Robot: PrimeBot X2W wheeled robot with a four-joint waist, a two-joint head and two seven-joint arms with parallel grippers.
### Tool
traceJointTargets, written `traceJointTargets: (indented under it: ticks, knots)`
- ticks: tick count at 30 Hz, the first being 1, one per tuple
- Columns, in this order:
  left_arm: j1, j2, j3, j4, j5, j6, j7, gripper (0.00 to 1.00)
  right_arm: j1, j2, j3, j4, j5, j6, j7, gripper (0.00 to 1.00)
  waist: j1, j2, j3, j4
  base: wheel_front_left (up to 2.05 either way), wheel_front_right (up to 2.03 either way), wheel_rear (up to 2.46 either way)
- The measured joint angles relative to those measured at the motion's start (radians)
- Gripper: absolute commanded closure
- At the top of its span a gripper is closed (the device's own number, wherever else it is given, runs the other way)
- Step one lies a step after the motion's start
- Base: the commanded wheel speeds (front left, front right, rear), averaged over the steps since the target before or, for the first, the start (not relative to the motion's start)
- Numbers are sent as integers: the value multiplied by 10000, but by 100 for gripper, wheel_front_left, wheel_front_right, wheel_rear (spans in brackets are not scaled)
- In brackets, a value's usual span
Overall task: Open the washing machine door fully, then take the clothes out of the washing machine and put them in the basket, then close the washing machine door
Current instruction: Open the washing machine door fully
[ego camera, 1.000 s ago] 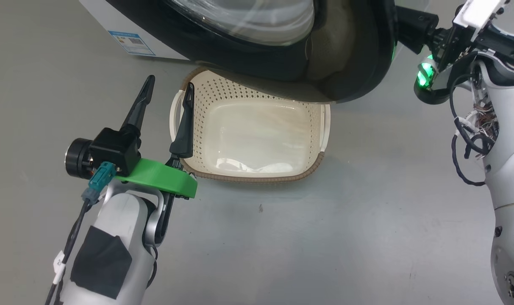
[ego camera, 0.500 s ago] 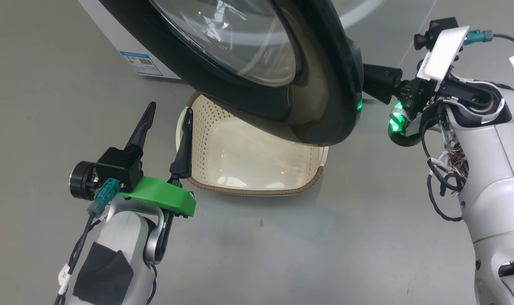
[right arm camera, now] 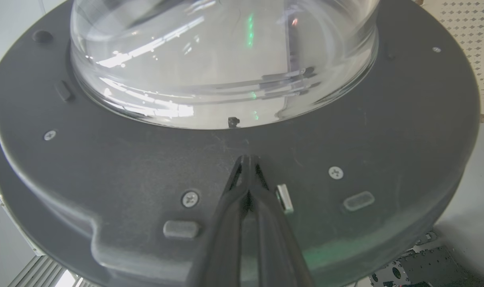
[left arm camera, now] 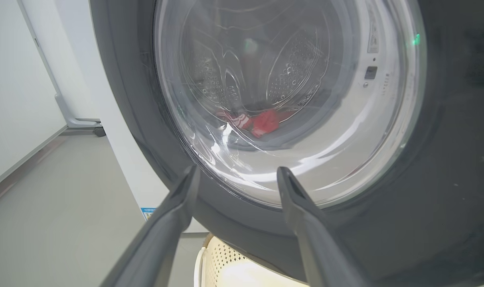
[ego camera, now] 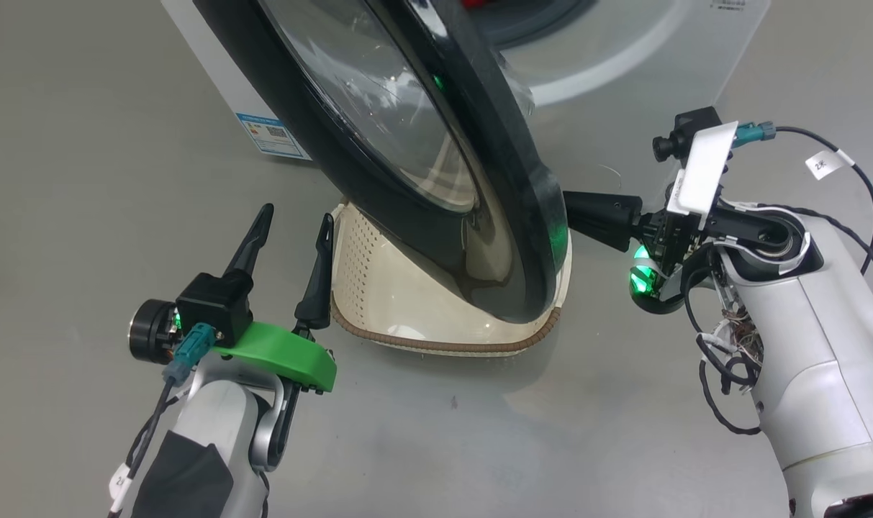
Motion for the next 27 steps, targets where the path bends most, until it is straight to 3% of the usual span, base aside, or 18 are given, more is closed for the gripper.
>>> traceJointTargets:
  ticks: [27]
  knots:
    - [515,6,-339,449,-374,105,0,0,1482,180,947,-846,360,2,58,100,0,0,-664,1490,0,0,0]
